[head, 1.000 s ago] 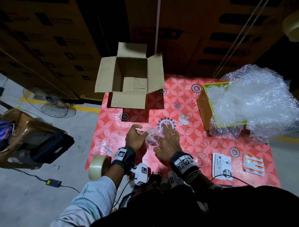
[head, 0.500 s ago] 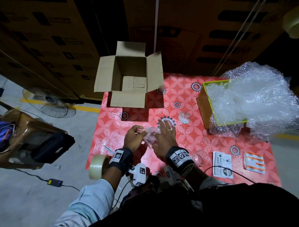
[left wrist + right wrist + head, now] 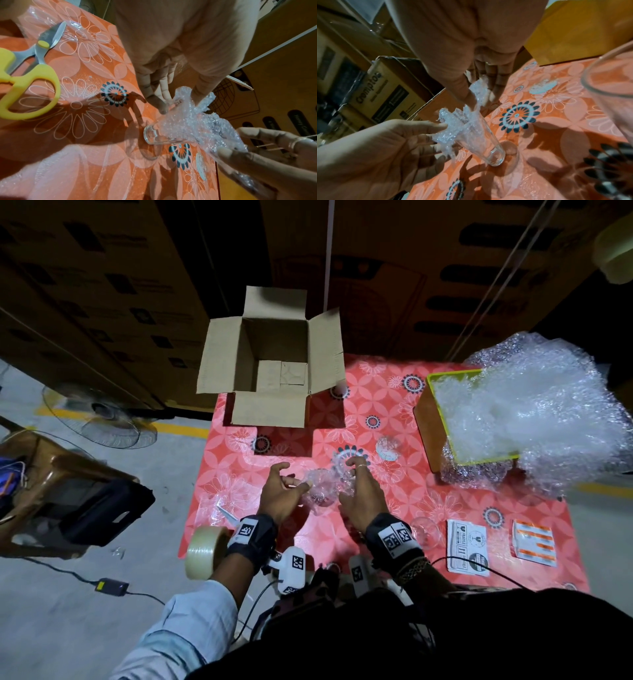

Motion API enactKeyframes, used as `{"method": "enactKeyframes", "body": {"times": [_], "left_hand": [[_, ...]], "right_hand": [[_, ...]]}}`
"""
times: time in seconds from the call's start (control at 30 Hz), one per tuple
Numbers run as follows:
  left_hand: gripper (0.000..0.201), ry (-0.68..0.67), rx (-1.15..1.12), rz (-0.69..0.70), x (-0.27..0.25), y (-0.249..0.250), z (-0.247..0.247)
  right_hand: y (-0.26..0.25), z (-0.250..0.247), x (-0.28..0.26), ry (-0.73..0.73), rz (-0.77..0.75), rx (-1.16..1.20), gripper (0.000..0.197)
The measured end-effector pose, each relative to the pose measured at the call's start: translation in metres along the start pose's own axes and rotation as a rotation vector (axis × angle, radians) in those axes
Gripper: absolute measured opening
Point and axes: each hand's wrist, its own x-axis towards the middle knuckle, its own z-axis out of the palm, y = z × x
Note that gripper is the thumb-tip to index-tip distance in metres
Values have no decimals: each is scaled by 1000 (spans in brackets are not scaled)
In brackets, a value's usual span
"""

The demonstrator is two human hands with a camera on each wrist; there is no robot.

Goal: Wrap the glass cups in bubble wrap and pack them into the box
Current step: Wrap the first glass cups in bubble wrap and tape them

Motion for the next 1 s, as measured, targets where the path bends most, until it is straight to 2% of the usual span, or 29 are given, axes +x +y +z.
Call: {"method": "enactKeyframes", "body": {"times": [0.1,0.17,0.23,0.4,0.5,0.57,0.67,0.73,0.8,0.9,1.0], "left_hand": [[51,63,4,44,-6,7,-1],[50,84,38,56,-6,7,0],[53,112,83,69,-8,6,2],[50,143,181,88,-11,10,9],[42,142,190,78,-12,12,11],[38,149,174,65,-14,13,11],[36,155,94,36,-14,9,5],[42,125,53,9,-9,1,-3],[52,78,7,-66,-5,-7,-8],[40,5,-166,-114,-17,0,-9],[31,-53,-263,-102,-29,11,-7]], "right_hand": [[0,5,1,5,-115,-22,44],[5,11,6,-21,-204,-89,27],[11,18,9,-53,-250,-166,18],[15,26,11,-152,-204,-497,43],[12,26,9,-220,-191,-573,50],[10,24,6,-212,-205,-557,52],[5,14,-2,-77,-277,-438,46],[1,9,-8,-4,-368,-377,35],[-1,9,-13,-46,-440,-407,27],[2,19,-14,-158,-501,-633,31],[8,24,-9,-172,-468,-599,35]]}}
